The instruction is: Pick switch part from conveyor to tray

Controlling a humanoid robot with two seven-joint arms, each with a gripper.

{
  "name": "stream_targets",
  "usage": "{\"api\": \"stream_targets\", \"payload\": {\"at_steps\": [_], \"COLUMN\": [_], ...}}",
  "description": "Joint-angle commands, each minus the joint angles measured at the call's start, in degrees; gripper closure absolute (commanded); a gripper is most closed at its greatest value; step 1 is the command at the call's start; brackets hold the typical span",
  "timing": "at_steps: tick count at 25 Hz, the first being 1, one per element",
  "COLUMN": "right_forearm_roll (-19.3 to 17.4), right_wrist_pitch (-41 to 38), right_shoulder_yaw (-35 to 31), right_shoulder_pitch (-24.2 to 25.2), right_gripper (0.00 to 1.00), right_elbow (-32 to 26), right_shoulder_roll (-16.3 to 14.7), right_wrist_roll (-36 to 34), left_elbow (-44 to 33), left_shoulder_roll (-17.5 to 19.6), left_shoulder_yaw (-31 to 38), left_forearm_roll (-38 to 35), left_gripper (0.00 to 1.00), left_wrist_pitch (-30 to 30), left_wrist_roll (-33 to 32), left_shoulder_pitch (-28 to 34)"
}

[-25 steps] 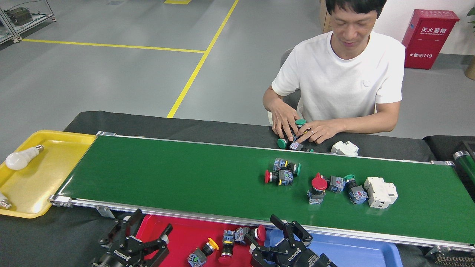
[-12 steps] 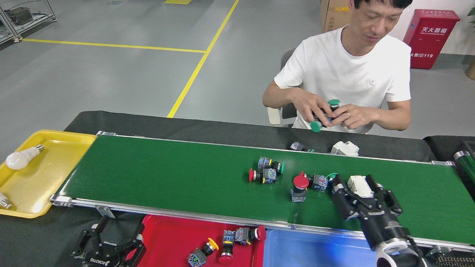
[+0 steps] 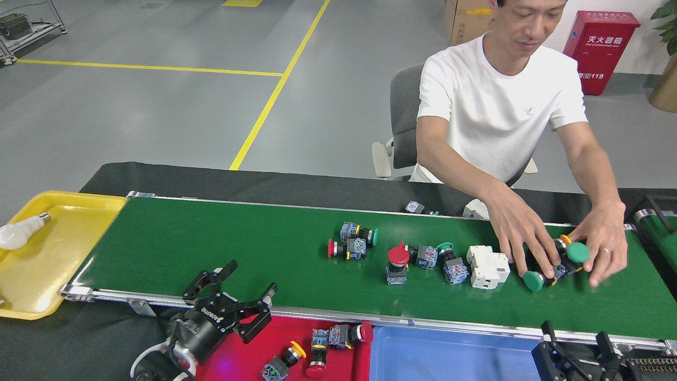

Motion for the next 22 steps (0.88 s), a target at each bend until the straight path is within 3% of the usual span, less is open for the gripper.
{"api": "stream_targets", "payload": {"at_steps": [1,7,12,18,22], "right_forearm_roll": [-0.05,0.82,9.44,11.37,11.11], "right_wrist_pitch": [-0.31,0.57,9.18,23.06,29.22], "right_shoulder_yaw": [-0.02,3.93,14.74,28.1,31.0], "right_shoulder_pitch": [-0.56,-6.27,-12.77,-21.03,-29.38], "right_gripper": [0.03,0.03,0.03,0.03,0.03], "right_elbow": [-0.87,-0.44,3.43,13.53,23.55], "right_shoulder_roll": [0.19,1.5,6.25,6.34,6.6], "right_wrist_roll": [-0.5,0.82,5.13,5.04,4.95], "left_elbow": [1.66,11.24,16.17,23.19,27.24], "left_shoulder_roll": [-0.15,-2.96,-4.19,-6.13,-6.83], "left_shoulder_yaw": [-1.25,-4.68,-5.65,-10.04,-9.95], "left_forearm_roll": [-0.17,-0.17,-0.17,-0.17,-0.08], "left_gripper": [0.01,0.01,0.01,0.01,0.01], "left_wrist_pitch": [1.18,2.85,3.47,10.14,12.52], "left_wrist_roll": [0.03,-0.67,-0.76,-0.76,-0.67], "left_shoulder_pitch": [-2.52,-9.73,-13.51,-18.08,-20.19]}}
